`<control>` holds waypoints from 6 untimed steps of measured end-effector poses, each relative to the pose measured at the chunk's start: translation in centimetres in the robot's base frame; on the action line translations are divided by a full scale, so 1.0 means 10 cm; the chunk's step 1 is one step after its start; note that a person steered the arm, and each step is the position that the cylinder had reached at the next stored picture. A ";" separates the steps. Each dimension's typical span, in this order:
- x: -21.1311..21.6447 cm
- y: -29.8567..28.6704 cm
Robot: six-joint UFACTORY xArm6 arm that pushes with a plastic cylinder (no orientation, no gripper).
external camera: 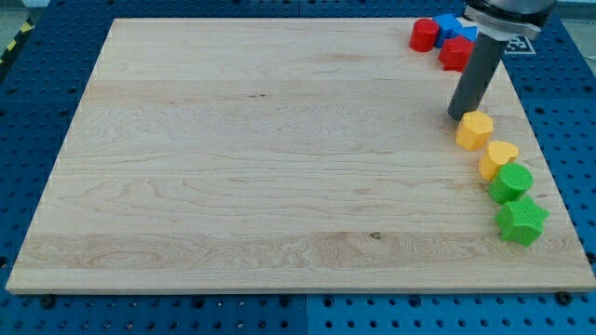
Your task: Move the red circle along with the blue cube and blue triangle right a bit
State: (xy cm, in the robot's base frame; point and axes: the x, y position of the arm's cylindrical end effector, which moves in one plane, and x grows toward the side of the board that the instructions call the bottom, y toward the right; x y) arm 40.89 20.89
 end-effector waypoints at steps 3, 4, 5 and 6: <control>-0.57 -0.75; -1.26 -0.86; -1.63 -0.69; -1.64 -0.18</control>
